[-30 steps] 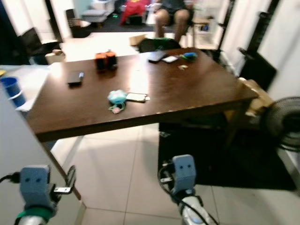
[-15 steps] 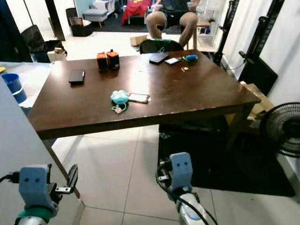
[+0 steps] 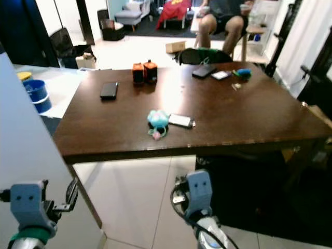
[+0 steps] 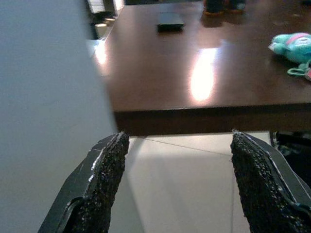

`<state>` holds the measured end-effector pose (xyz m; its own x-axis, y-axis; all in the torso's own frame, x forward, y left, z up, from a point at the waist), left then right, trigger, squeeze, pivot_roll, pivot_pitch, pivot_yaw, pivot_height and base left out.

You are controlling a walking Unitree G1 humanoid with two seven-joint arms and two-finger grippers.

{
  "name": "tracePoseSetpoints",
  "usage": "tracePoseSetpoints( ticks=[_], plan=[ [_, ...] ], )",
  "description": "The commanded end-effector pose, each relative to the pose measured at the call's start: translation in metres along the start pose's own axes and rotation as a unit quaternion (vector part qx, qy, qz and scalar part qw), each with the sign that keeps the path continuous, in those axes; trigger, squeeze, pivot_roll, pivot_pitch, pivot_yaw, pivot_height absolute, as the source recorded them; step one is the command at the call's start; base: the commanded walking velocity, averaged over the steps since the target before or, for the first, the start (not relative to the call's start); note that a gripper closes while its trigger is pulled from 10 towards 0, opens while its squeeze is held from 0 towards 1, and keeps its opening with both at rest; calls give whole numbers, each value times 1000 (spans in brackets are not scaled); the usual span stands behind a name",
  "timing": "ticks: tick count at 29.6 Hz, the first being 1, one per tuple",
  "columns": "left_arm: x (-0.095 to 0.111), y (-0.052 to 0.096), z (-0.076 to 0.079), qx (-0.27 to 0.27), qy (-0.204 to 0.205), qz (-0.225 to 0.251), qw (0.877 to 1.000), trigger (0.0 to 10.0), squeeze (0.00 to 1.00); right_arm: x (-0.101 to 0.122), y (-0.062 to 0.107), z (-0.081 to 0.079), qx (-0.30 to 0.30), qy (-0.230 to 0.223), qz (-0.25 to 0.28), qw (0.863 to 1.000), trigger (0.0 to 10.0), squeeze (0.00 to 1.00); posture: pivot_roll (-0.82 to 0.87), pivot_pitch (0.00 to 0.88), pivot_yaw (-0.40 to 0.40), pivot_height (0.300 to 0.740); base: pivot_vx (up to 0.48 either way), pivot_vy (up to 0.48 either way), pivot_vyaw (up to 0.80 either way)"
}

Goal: Hang keys on a hook

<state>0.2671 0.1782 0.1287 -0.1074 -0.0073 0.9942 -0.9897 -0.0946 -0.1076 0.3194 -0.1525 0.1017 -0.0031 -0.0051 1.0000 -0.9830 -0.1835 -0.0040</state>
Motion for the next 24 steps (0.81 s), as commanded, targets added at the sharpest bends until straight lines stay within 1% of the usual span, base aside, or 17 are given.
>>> tracePoseSetpoints(
  ticks=[1, 4, 10, 14, 16, 24],
  plan=[
    [-1, 2, -1, 2, 2, -4, 1000, 10000, 0, -7, 1, 4, -1, -13, -14, 1000, 10000, 0, -189, 60, 133, 740, 300, 0, -800],
    [-2, 5, -4, 6, 5, -5, 1000, 10000, 0, -5, -1, 1, 10, -12, -12, 1000, 10000, 0, -194, 57, 133, 740, 295, 0, 0],
    [-4, 5, -3, 1, 11, -8, 1000, 10000, 0, -6, 1, 2, 7, -14, -14, 1000, 10000, 0, -196, 58, 135, 740, 271, 0, 0],
    [-5, 4, 2, -16, 18, -10, 1000, 10000, 0, -6, 3, 5, 0, -14, -16, 1000, 10000, 0, -198, 60, 139, 740, 0, 0, 0],
    [-5, 5, 8, -37, 28, -10, 999, 10000, 0, -7, 4, 6, -5, -15, -18, 1000, 10000, 0, -194, 62, 140, 740, 0, 0, 0],
    [-6, 9, 9, -40, 34, -13, 999, 10000, 0, -7, 2, 4, 3, -13, -19, 1000, 10000, 0, -189, 64, 134, 740, 0, 0, 0]
  ],
)
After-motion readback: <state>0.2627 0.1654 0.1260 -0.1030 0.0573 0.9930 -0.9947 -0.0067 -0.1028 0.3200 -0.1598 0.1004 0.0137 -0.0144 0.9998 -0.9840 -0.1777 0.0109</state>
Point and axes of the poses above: a point about 5 cm out from each wrist's last joint towards the gripper, its own y axis pointing back from the gripper into the wrist, its own x axis along the axis of the wrist's last joint, z = x × y, the point moved 3 cm from there along -y, pointing out of the wrist towards the gripper, and after that the axes turned 2 degrees about -y, right-handed, at the moved point
